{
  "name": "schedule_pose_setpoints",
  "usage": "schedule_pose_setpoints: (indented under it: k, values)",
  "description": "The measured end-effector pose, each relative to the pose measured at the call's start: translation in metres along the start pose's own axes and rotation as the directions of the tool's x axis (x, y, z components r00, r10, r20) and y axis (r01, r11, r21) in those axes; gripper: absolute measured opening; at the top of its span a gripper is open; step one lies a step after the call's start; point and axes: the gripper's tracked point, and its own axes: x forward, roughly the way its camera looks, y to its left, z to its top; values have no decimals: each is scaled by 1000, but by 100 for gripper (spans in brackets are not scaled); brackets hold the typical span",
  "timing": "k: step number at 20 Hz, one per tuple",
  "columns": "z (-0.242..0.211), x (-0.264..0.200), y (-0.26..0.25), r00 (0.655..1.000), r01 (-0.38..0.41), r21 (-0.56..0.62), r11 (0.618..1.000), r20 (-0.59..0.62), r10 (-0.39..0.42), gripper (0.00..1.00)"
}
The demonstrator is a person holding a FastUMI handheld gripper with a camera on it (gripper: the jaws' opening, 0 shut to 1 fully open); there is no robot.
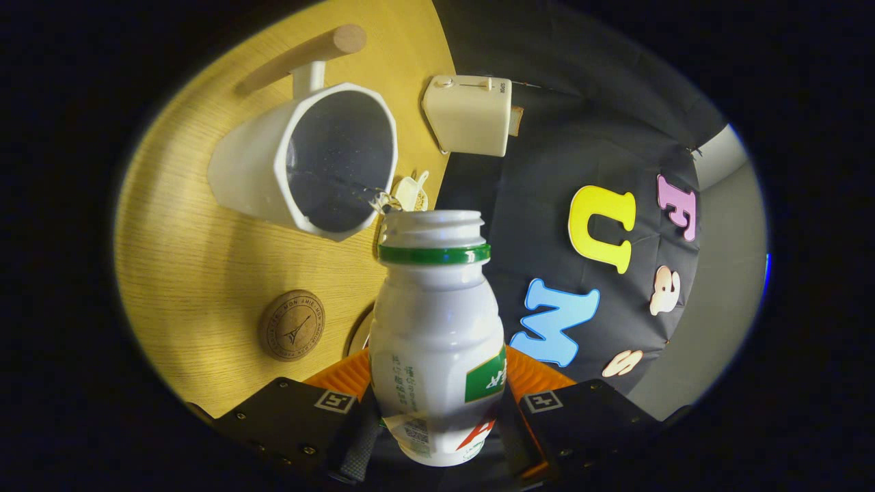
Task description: Take the bottle from table, then pour the juice into the cup, finally place the bottle on the coaster
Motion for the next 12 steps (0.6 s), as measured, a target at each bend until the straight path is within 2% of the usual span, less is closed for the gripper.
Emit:
schedule_pose_setpoints:
  k: [12]
  values:
    - [3,5,0,1000,0,-71,997,-12,-1,74]
